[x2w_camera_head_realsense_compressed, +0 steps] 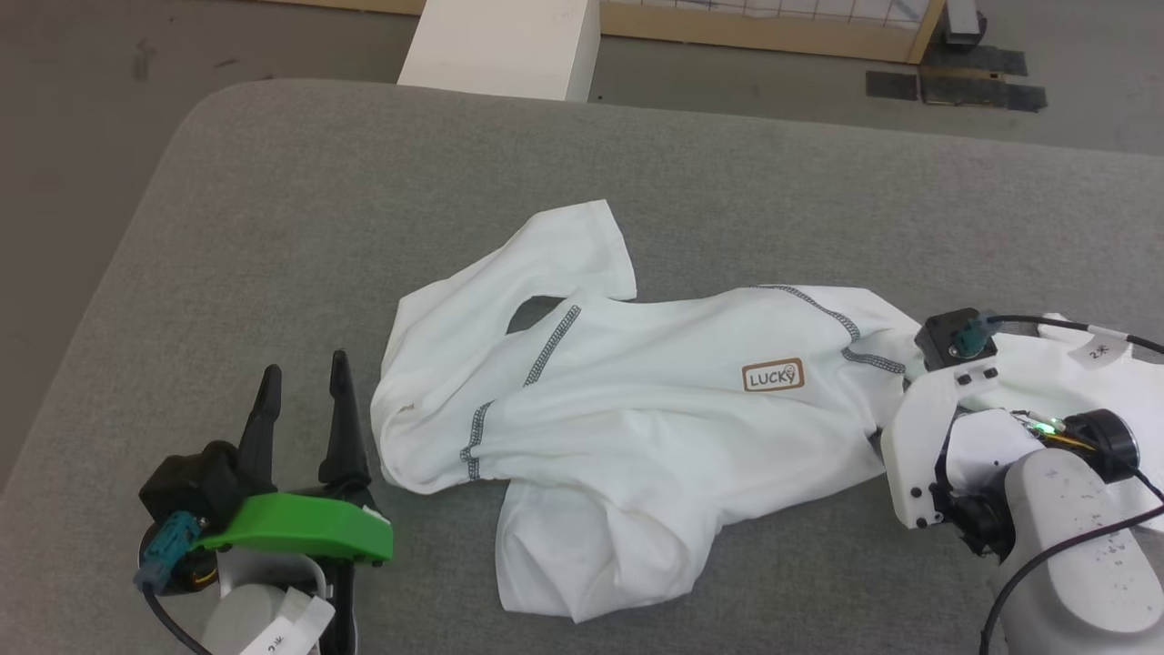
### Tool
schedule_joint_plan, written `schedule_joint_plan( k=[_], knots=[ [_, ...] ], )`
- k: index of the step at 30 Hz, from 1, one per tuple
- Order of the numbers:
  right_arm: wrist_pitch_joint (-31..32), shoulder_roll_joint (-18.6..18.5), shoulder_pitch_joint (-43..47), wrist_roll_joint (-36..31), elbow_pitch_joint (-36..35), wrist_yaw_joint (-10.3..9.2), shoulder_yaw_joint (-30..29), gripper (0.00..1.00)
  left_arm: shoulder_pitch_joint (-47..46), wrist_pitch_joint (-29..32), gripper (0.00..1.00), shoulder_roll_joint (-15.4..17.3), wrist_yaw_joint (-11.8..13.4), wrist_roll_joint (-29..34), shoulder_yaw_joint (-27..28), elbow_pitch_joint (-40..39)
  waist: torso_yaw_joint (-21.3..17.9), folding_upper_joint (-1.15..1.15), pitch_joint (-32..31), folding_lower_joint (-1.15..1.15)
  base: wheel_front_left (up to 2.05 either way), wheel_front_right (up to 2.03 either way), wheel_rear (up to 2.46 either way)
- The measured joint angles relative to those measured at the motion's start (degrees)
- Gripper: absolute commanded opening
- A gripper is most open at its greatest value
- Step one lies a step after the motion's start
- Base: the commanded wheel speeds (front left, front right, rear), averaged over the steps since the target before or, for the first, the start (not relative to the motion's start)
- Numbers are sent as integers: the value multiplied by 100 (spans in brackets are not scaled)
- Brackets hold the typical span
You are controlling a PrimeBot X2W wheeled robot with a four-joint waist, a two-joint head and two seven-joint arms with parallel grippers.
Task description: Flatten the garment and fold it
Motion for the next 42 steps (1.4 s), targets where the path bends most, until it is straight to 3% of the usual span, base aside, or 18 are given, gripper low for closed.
schedule_joint_plan(
  k=[4, 5, 6, 7, 11, 18, 23, 29, 31, 38, 42],
  knots=[
    [45, -164, -137, 78, 105, 0, 264, 100, -16, -1, 100, -32, -29, 56, 88, 0, 91, 0, 121, 0, 0, 0, 0],
    [44, -187, -171, 134, 116, 0, 283, 44, -16, -1, 100, -38, -47, 102, 114, 0, 102, 0, 141, 0, 0, 0, 0],
    [36, -203, -184, 171, 114, 0, 308, 10, -16, -1, 100, -43, -52, 135, 136, 0, 101, 0, 149, 0, 0, 0, 0],
    [-13, -220, -185, 252, 111, -1, 323, 0, -16, -1, 100, -48, -57, 151, 154, 4, 93, 0, 149, 0, 0, 0, 0],
    [-327, -209, -87, 638, -44, 2, 116, 0, -15, -7, 100, -89, -123, 169, 189, 49, 39, 0, 63, 0, 0, 0, 0],
    [-509, -267, 1090, 975, -1262, 1, -779, 0, -9, -26, 100, -141, -186, 198, 245, 188, -140, 0, -220, 0, 0, 0, 0],
    [-191, 85, 2245, 1026, -1965, 1, -1502, 0, -4, -27, 100, -153, -203, 198, 222, 314, -285, 0, -389, 0, 0, 0, 0],
    [-54, 442, 2804, 1074, -2031, 1, -1630, 0, -3, -24, 100, -154, -240, 186, 185, 431, -440, 0, -455, 0, 0, 0, 0],
    [-276, 460, 2777, 1084, -2012, 1, -1610, 100, -2, -21, 100, -152, -240, 177, 181, 475, -476, 0, -467, 0, 0, 0, 0],
    [-1031, 558, 2566, 1695, -2265, 0, -2168, 100, 2, 76, 100, -138, -240, 129, 152, 533, -538, 0, -584, 0, 0, 0, 0],
    [-1254, 558, 2470, 1830, -2608, 0, -2651, 100, -56, 530, 100, -125, -264, 103, -52, 463, -569, 0, -624, 0, 0, 0, 0]
  ],
)
